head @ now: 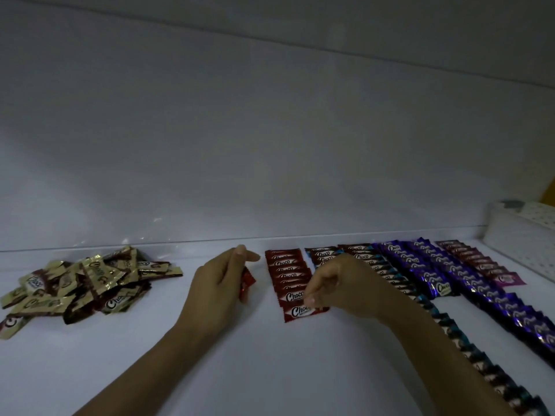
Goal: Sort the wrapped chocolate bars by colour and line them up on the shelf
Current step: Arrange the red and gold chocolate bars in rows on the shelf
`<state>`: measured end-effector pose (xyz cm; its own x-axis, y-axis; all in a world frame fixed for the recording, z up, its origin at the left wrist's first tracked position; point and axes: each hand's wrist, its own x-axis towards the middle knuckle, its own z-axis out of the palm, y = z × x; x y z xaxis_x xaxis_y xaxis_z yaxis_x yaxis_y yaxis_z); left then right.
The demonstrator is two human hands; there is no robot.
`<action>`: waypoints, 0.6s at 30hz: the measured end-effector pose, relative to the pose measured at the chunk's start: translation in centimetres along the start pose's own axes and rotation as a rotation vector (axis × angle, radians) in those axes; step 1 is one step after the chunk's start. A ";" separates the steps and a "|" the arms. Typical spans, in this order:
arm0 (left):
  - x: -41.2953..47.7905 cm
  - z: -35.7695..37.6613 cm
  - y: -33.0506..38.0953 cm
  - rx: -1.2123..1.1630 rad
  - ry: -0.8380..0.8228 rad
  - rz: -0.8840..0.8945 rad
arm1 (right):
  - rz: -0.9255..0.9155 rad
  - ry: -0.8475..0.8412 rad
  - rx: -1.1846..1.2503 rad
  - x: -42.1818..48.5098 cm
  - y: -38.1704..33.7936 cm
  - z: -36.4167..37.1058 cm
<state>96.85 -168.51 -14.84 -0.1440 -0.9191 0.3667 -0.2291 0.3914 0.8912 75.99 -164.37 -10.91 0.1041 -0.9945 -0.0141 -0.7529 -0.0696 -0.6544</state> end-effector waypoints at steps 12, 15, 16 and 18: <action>0.6 -0.1 -0.4 0.009 0.010 -0.048 | -0.036 0.156 -0.195 0.5 -0.2 1.0; 0.6 0.0 -0.2 0.037 0.020 -0.051 | -0.046 0.188 -0.243 0.8 0.1 1.2; 0.5 0.0 -0.1 0.061 0.032 -0.047 | -0.050 0.202 -0.268 0.8 0.1 1.3; 0.3 0.3 0.2 0.086 0.061 -0.033 | -0.054 0.224 -0.306 0.9 0.2 1.4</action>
<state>96.46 -168.68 -14.62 -0.0766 -0.9314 0.3558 -0.3146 0.3612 0.8778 76.89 -165.14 -12.14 0.0298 -0.9790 0.2019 -0.9128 -0.1090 -0.3936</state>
